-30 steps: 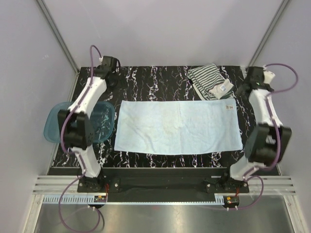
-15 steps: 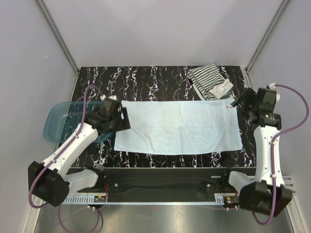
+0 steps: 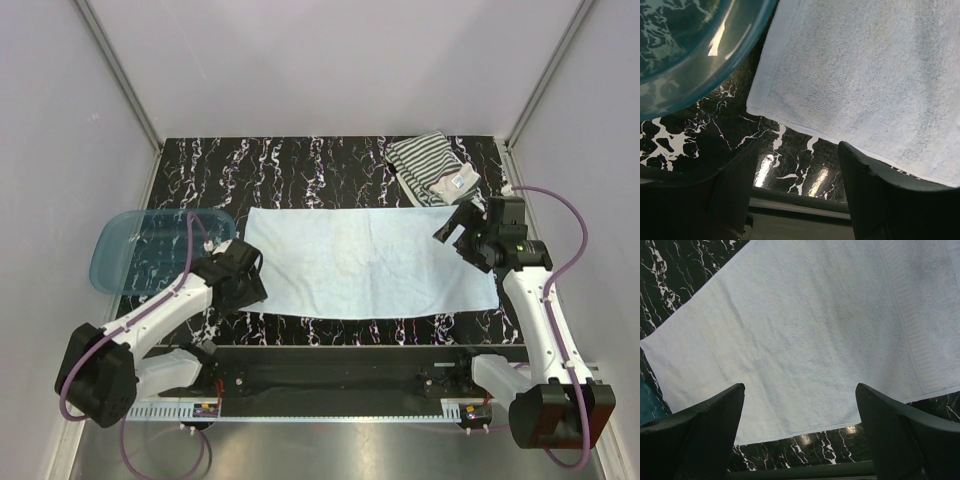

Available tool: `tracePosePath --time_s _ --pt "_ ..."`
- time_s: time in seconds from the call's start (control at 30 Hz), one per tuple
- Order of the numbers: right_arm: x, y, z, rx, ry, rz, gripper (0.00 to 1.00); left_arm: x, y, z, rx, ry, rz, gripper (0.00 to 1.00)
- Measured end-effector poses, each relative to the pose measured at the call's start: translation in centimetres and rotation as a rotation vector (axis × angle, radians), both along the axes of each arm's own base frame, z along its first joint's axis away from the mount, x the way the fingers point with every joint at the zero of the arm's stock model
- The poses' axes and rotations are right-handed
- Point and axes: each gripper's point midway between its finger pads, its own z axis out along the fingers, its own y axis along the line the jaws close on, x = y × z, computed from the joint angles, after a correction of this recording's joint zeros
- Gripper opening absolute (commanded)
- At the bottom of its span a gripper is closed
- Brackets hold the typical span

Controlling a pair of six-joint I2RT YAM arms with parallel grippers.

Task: Roll the towels
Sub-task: Fold the towel

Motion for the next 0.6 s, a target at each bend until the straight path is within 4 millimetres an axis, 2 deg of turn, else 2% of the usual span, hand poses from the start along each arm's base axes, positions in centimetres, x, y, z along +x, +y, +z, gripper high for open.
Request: tracePosePath --time_s 0.13,0.2,0.37,0.6 --pt "-0.4 0.1 -1.3 0.0 0.035 0.011 1.0 0.3 0.5 -0.3 0.017 -0.004 0.05 0.69" --pt "-0.4 0.2 -1.5 0.0 0.042 0.024 1.0 0.4 1.0 -0.6 0.025 0.0 0.075 0.72" --pt "-0.3 0.4 -1.5 0.001 0.04 0.043 1.0 0.8 3.2 -1.4 0.045 0.007 0.171 0.74" --pt "-0.2 0.7 -1.9 0.01 0.053 0.06 1.0 0.4 4.0 -2.7 0.062 0.029 0.189 0.65"
